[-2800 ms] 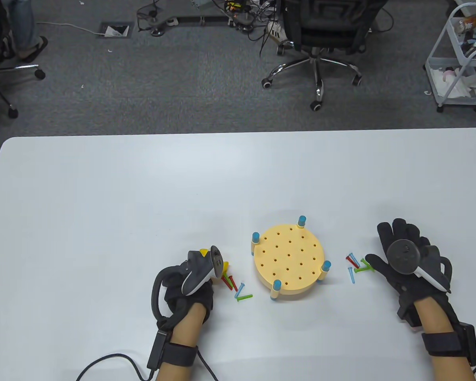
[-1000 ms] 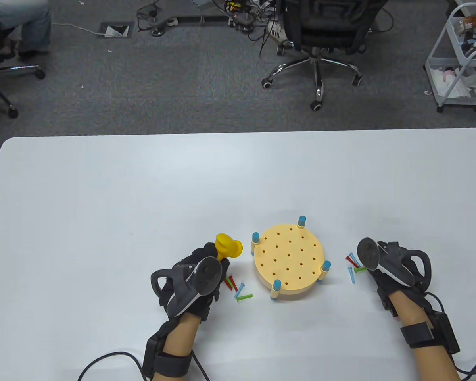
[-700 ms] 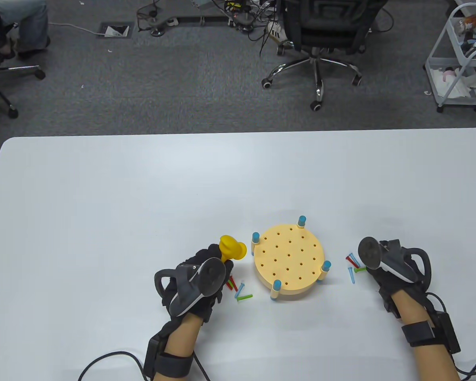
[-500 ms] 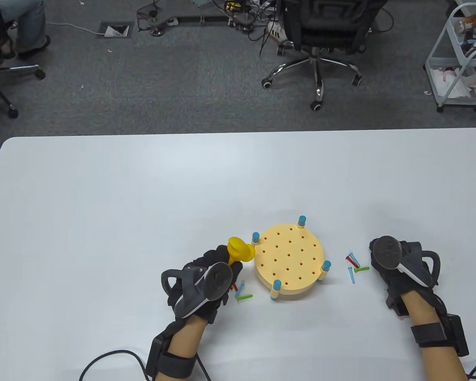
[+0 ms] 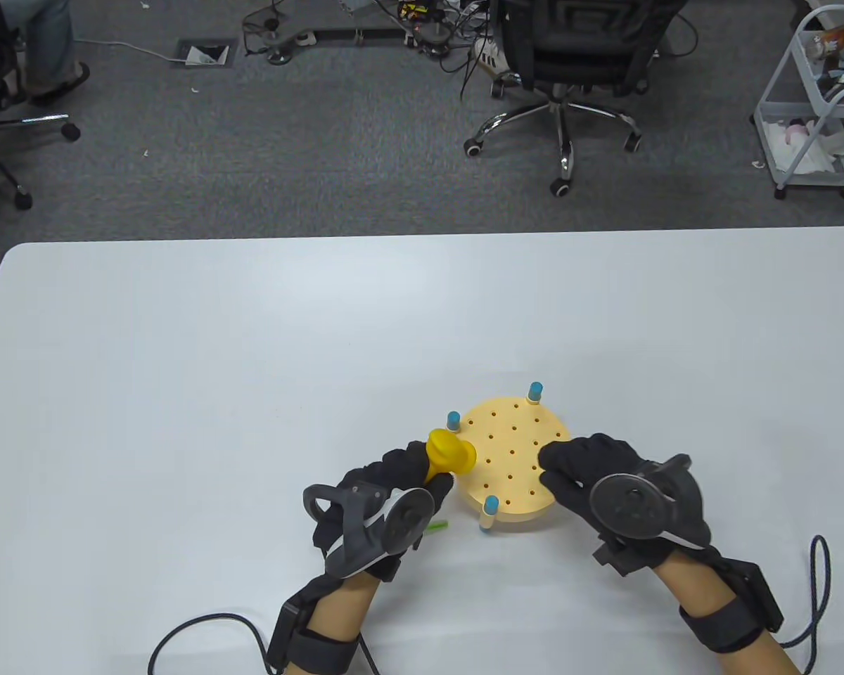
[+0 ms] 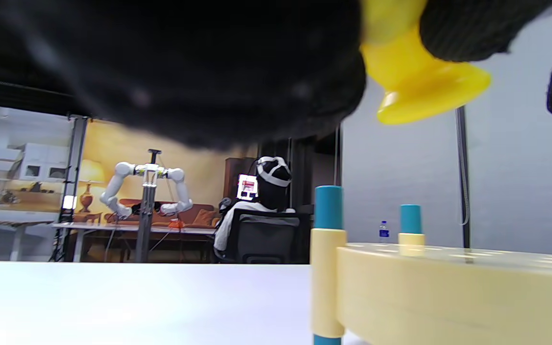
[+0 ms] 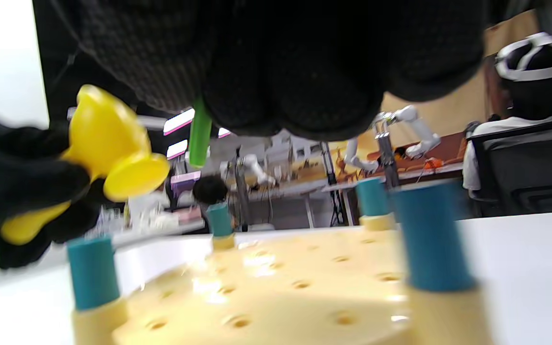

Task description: Hammer toy nails into tap bench

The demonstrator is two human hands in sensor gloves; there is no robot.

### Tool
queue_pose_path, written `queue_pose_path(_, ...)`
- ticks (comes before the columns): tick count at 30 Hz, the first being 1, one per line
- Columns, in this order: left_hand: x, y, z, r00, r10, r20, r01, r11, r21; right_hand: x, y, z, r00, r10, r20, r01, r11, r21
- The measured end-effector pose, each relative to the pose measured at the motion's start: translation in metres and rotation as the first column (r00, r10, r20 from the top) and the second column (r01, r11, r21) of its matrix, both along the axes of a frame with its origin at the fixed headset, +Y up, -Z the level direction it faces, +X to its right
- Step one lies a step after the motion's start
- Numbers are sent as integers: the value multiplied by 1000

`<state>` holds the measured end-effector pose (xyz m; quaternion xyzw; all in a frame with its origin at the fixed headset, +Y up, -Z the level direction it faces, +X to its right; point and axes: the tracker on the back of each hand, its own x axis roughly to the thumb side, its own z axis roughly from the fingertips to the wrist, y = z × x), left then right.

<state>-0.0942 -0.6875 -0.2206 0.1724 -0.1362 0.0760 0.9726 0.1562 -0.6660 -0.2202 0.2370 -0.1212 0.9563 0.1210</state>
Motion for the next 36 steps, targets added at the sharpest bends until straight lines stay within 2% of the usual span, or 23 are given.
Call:
queue_pose_path(4,-15,0,-6,999,24,-37,-25,999,-22,-35,-6,-10,975,222,3,-222,975,29)
queue_pose_path(7,-22,1,-8,997,48,-54,-50,998,-44,-46,-15,-18,952,306,-6,-306,952,-26)
queue_pose_path(15,-18,4,-5,999,28,-36,-28,999,-19,-46,-29,-27,949,316,8,-315,949,-30)
queue_pose_path(26,-4,0,-2,999,-31,22,31,999,-15,-50,-38,-29,943,333,2,-332,941,-66)
queue_pose_path(30,1,-1,-1,998,-44,42,45,999,-17,-43,-28,-27,937,351,-1,-349,933,-92)
queue_pose_path(34,3,-3,-1,997,-55,52,57,998,-34,-13,-3,-17,980,189,57,-189,982,-12)
queue_pose_path(36,4,-5,-1,997,-61,55,64,997,-40,2,-1,-11,987,141,83,-141,990,4)
